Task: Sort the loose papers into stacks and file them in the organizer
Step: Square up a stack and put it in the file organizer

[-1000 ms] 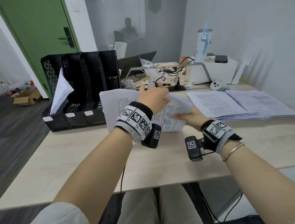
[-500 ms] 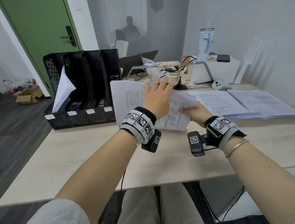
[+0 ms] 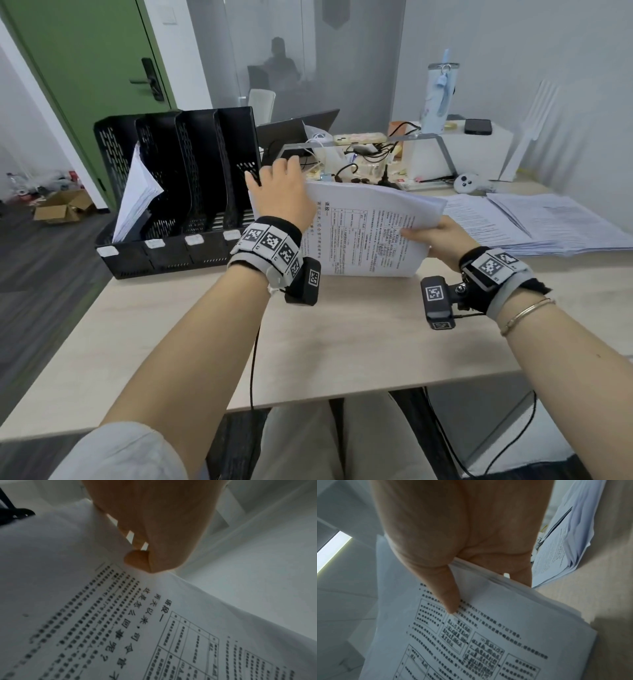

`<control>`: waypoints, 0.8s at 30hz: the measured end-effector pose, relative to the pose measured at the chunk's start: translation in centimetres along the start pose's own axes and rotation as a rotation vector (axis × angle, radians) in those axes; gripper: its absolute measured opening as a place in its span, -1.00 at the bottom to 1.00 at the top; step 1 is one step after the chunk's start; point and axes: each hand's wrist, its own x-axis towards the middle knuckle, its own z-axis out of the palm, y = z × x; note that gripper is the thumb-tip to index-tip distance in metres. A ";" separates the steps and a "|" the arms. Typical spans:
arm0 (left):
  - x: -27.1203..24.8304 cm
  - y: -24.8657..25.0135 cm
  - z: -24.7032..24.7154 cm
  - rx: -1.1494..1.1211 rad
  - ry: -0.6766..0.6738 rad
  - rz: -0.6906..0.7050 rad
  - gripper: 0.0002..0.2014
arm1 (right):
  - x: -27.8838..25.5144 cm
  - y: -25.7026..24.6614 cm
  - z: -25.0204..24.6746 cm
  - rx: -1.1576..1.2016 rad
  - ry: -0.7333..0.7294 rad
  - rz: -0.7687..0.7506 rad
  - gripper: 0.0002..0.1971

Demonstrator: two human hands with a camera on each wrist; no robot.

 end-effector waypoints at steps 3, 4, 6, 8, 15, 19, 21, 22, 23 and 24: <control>-0.4 0.1 0.0 0.046 -0.064 -0.013 -0.49 | -0.1 0.2 0.0 0.038 -0.024 0.012 -0.76; -0.5 0.3 -0.2 0.051 -0.034 -0.007 -0.46 | -0.1 0.1 0.2 0.060 -0.040 0.012 -0.78; -0.5 1.6 -0.6 -0.001 0.057 0.079 -0.37 | 0.0 -0.3 0.8 0.108 -0.064 0.016 -0.78; -1.1 3.9 -0.9 -0.112 0.056 0.248 -0.26 | 0.1 -0.6 1.5 0.127 -0.072 0.014 -0.71; -3.3 7.8 0.3 -0.161 -0.025 0.497 -0.28 | 0.1 -0.2 2.7 -0.096 -0.037 -0.089 -0.76; -3.0 7.9 0.0 -0.116 -0.073 0.587 -0.34 | 0.2 -0.4 2.2 -0.165 -0.020 -0.150 -0.63; -2.9 7.5 0.3 -0.124 -0.032 0.524 -0.29 | 0.1 -0.4 1.6 -0.128 -0.001 -0.122 -0.65; -2.7 7.2 0.2 -0.140 0.029 0.467 -0.26 | -0.1 -0.4 1.2 -0.087 0.000 -0.104 -0.65; -2.3 6.7 0.2 -0.158 0.062 0.409 -0.26 | -0.2 -0.3 0.7 -0.059 0.004 -0.087 -0.65; -1.9 6.2 0.2 -0.145 0.043 0.371 -0.29 | -0.3 -0.2 0.2 -0.043 0.004 -0.076 -0.64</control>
